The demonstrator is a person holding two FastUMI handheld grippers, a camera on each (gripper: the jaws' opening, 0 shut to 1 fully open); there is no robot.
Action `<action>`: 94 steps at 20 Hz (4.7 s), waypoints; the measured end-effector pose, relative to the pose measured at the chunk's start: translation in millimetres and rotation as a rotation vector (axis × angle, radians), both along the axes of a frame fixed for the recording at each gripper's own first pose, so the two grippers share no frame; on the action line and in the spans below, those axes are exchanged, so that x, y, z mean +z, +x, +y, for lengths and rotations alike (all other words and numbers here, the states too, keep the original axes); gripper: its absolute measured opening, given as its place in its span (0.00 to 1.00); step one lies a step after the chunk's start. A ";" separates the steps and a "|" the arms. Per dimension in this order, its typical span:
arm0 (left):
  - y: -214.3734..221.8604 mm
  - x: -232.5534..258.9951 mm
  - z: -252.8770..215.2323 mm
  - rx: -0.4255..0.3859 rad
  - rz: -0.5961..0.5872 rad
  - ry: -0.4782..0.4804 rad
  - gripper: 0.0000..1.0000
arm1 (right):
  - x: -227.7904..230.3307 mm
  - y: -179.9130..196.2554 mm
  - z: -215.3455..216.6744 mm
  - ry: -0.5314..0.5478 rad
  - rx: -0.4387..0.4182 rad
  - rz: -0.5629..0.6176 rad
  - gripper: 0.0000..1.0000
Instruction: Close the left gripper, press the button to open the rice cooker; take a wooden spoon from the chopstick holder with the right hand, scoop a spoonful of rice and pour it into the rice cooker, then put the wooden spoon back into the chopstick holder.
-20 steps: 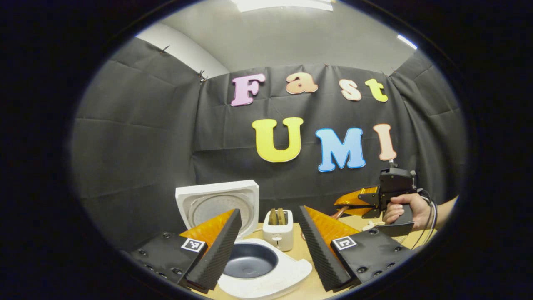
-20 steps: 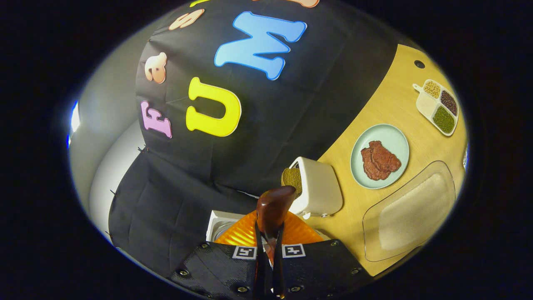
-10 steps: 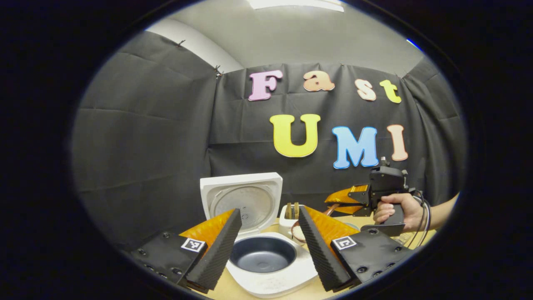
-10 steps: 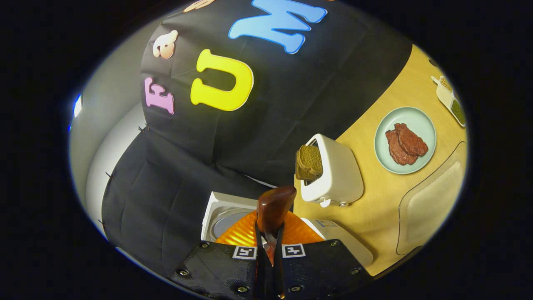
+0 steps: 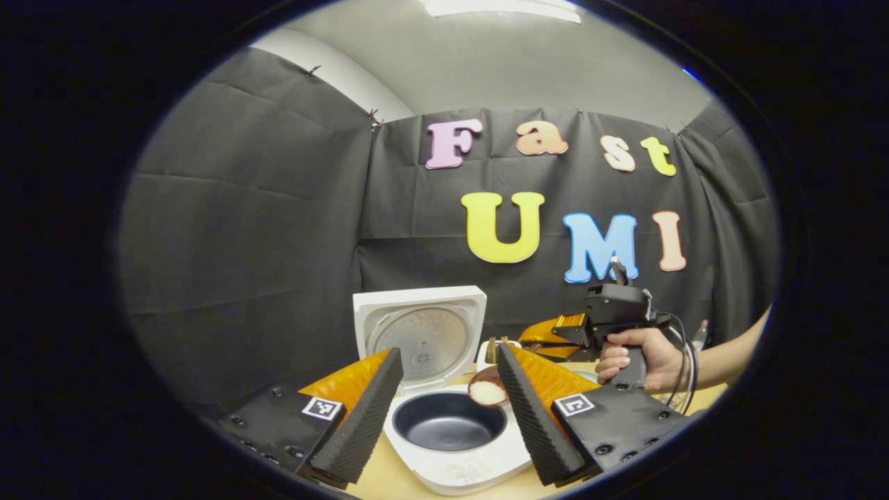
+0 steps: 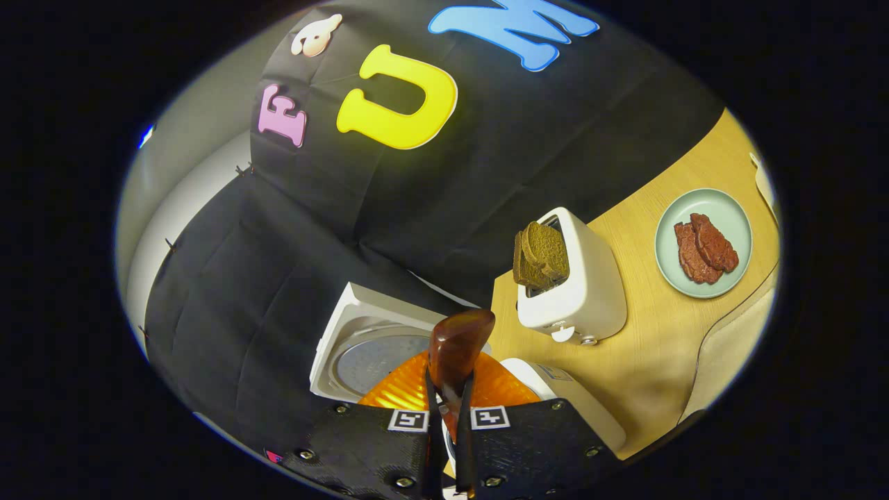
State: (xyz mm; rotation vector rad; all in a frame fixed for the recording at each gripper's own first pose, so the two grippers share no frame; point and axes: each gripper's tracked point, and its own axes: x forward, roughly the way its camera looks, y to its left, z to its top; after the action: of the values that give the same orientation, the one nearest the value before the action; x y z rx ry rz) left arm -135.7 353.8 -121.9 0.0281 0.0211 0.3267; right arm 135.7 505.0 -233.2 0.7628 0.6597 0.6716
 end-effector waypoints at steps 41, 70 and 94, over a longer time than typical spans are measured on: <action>-36.3 -3.5 18.8 0.124 -0.020 -0.017 0.92 | 19.8 -116.5 110.1 -0.655 0.577 -1.224 0.07; 73.2 26.4 -148.3 -0.234 -0.041 -0.120 0.94 | 93.2 -14.4 -249.1 -0.054 -0.194 -0.349 0.07; 105.1 25.8 -218.9 -0.335 -0.007 -0.069 0.96 | 33.6 -28.7 -503.4 -0.309 -0.604 -0.229 0.07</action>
State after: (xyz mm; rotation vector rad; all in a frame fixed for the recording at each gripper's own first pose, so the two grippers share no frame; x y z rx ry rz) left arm -30.6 134.9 -96.1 -0.0378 0.0206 -0.0087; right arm 107.0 1.6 -199.6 0.5441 0.2846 0.0939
